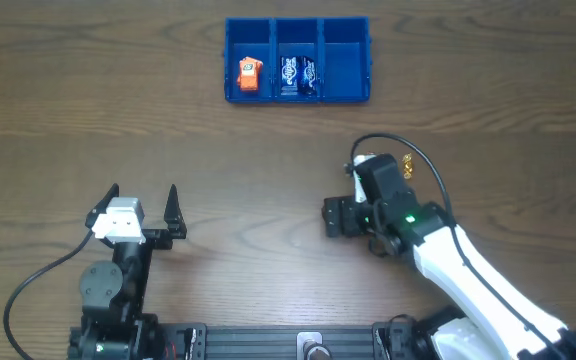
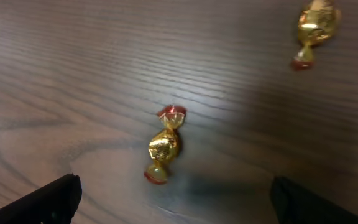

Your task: Sort Candies Into Trays

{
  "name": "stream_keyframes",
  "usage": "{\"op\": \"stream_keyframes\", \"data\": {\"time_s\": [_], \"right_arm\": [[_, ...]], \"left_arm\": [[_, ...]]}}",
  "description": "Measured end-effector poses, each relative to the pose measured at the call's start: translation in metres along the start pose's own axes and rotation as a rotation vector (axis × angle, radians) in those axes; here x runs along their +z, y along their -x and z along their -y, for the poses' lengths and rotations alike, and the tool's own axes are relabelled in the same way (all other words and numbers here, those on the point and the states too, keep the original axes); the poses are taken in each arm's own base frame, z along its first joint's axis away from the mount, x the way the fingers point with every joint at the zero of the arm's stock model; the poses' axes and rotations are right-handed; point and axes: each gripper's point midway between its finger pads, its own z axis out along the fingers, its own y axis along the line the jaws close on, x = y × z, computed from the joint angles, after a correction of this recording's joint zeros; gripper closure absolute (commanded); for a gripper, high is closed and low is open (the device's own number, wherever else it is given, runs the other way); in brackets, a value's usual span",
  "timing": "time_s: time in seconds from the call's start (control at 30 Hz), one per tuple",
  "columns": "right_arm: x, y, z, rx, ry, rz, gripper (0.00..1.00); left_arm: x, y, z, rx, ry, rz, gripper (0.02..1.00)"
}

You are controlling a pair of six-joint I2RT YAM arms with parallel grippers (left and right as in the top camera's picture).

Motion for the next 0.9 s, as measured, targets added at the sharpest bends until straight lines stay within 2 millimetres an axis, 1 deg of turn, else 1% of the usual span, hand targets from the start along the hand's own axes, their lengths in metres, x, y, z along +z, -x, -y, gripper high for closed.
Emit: {"op": "stream_keyframes", "data": {"time_s": [0.17,0.27,0.43,0.57,0.7,0.9], "right_arm": [[0.014,-0.004,-0.015,-0.024,-0.007,-0.068,0.003],[0.022,-0.004,-0.016,-0.016,-0.035,-0.102,0.003],[0.037,-0.003,-0.011,0.021,-0.108,-0.136,0.003],[0.04,-0.003,-0.008,0.057,-0.14,-0.137,0.003],[0.043,-0.01,-0.003,0.079,-0.186,-0.157,0.003],[0.046,-0.015,-0.005,0.074,-0.211,-0.163,0.075]], "left_arm": [[0.0,0.0,0.0,0.0,0.0,0.0,0.02],[0.0,0.0,0.0,0.0,0.0,0.0,0.02],[0.0,0.0,0.0,0.0,0.0,0.0,0.02],[0.0,0.0,0.0,0.0,0.0,0.0,0.02],[0.0,0.0,0.0,0.0,0.0,0.0,0.02],[0.0,0.0,0.0,0.0,0.0,0.0,0.02]]}}
